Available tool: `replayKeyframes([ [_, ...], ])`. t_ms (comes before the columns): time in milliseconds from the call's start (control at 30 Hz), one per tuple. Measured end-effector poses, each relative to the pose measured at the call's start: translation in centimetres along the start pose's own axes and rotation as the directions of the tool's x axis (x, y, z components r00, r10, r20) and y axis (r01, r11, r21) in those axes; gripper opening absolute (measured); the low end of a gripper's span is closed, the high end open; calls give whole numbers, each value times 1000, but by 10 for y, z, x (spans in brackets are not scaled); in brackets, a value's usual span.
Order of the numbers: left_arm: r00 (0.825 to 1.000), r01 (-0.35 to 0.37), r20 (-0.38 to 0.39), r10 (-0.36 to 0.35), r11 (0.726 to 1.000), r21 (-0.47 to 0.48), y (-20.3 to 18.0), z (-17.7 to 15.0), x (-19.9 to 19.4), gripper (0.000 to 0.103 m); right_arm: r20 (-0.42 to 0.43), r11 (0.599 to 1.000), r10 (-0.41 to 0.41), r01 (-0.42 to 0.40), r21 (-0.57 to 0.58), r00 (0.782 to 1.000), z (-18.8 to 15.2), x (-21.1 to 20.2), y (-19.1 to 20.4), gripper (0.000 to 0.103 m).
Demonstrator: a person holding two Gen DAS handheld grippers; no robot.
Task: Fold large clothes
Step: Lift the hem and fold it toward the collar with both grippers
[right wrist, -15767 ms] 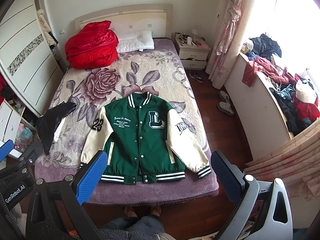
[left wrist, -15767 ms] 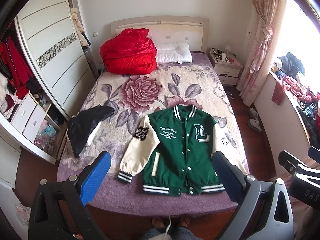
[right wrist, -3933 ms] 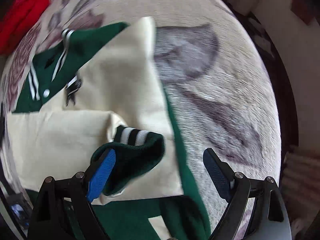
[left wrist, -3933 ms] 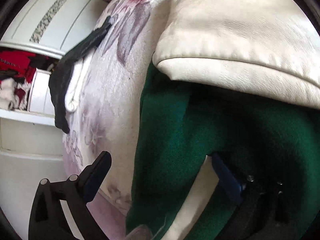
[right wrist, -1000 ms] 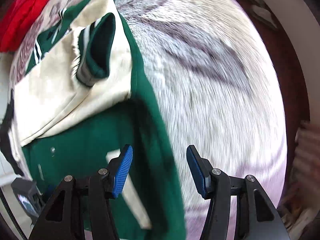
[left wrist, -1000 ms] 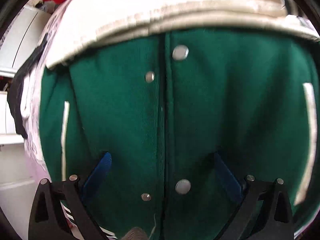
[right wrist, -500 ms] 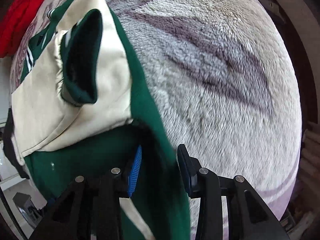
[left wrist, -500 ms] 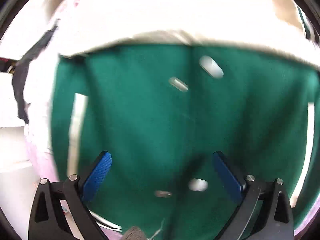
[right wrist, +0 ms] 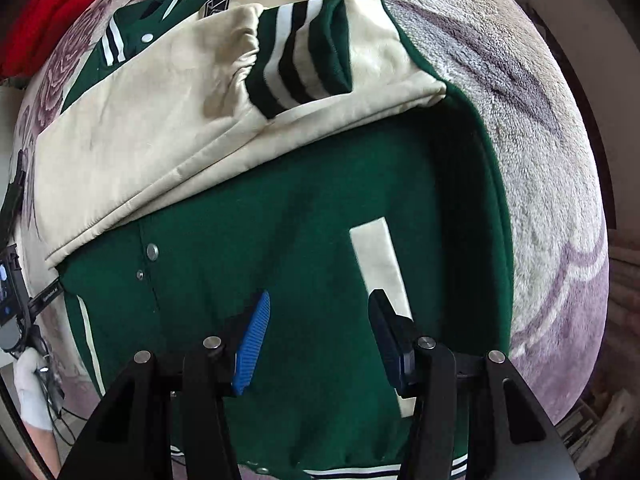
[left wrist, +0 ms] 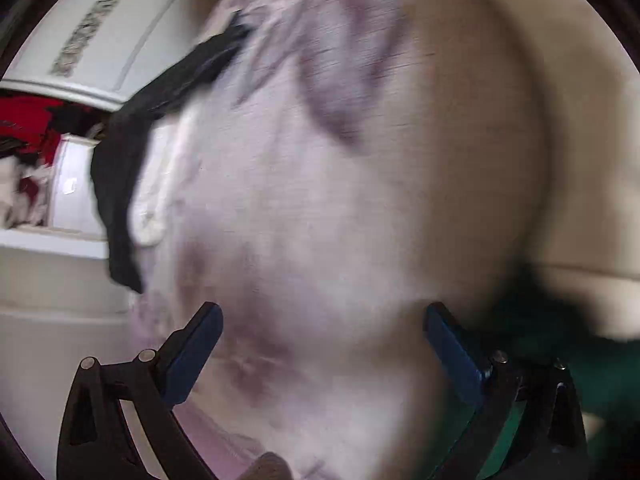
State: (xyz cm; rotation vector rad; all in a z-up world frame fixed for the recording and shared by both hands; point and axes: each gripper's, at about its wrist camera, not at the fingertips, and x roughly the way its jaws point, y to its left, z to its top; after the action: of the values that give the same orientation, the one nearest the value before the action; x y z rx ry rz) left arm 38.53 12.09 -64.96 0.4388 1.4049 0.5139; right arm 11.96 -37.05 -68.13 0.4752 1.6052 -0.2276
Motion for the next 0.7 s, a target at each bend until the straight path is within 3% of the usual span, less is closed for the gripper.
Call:
replayKeyframes([
  [67, 986, 152, -52, -158, 982, -109, 27, 8, 19, 103, -16, 1000, -5, 5, 23, 1000, -9, -1, -2, 54],
  [133, 985, 162, -35, -167, 980, -117, 43, -2, 13, 103, -42, 999, 11, -9, 47, 999, -25, -6, -7, 54],
  [200, 984, 179, 5, -180, 980, -89, 58, -13, 1, 103, -66, 994, 94, -89, 67, 993, -58, -19, 6, 54],
  [267, 977, 212, 20, -211, 973, -86, 63, -29, -12, 103, -133, 972, 228, -217, 90, 965, -70, -11, 16, 54],
  [333, 969, 246, 23, -245, 966, -77, 74, -55, -19, 103, -197, 938, 343, -322, 132, 919, -83, 5, 28, 54],
  [400, 960, 278, 7, -278, 958, -71, 78, -82, -21, 103, -270, 925, 378, -351, 144, 886, -98, 32, 45, 54],
  [467, 956, 293, -23, -294, 955, -42, 63, -102, -29, 103, -323, 926, 378, -347, 151, 868, -103, 60, 55, 54],
  [500, 953, 299, -33, -300, 954, -32, 59, -111, -30, 103, -336, 931, 366, -334, 149, 868, -118, 74, 67, 54],
  [533, 946, 320, -56, -320, 947, -15, 53, -125, -28, 103, -338, 930, 367, -336, 150, 867, -120, 79, 68, 42],
  [567, 942, 327, -74, -326, 945, 0, 46, -132, -24, 103, -338, 926, 377, -347, 149, 862, -121, 81, 69, 22],
  [600, 941, 330, -85, -328, 944, 11, 39, -142, -32, 103, -338, 938, 345, -319, 132, 875, -128, 81, 77, 8],
  [700, 935, 345, -107, -338, 937, 53, 31, -172, -40, 103, -268, 960, 281, -265, 94, 922, -131, 58, 80, 7],
])
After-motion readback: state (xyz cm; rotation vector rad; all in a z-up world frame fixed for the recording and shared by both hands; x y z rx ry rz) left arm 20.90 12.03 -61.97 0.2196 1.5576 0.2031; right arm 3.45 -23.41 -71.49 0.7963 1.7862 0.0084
